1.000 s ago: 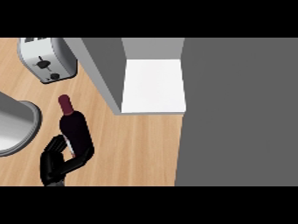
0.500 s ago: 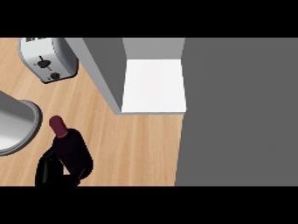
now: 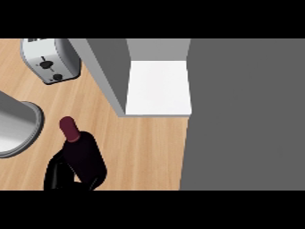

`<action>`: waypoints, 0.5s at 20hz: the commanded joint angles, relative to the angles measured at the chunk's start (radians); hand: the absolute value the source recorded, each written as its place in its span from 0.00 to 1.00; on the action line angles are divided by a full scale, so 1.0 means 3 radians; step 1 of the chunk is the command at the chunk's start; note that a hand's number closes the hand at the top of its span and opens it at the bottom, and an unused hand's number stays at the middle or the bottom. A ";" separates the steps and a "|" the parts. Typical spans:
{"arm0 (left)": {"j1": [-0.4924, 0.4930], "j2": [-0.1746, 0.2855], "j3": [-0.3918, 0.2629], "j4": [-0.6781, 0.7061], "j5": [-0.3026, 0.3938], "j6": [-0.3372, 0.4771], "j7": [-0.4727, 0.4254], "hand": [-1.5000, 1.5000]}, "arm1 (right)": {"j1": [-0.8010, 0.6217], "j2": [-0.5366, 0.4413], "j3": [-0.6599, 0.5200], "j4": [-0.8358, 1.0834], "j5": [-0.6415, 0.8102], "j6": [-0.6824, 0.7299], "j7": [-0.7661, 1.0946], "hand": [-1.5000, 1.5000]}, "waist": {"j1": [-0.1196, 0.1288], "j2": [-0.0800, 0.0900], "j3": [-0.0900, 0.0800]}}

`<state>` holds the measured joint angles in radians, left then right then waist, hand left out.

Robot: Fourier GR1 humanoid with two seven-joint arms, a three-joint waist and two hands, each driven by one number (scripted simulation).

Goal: Pick up the wine, place it into the cabinet and close the cabinet

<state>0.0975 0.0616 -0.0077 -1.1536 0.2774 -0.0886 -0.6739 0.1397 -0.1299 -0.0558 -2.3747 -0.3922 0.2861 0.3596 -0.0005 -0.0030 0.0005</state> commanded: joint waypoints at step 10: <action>0.0395 -0.0171 -0.0548 -0.1525 -0.0242 0.0631 0.0955 1.00 | 0.0211 -0.0020 -0.0134 -0.0400 -0.0172 0.0033 0.0017 0.00 | -0.0016 0.0003 0.0000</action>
<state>0.2402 0.0127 -0.1619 -1.5600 0.2286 0.0599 -0.4452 0.1464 -0.1162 -0.0545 -2.3718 -0.3890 0.2799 0.3354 -0.0011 -0.0030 0.0005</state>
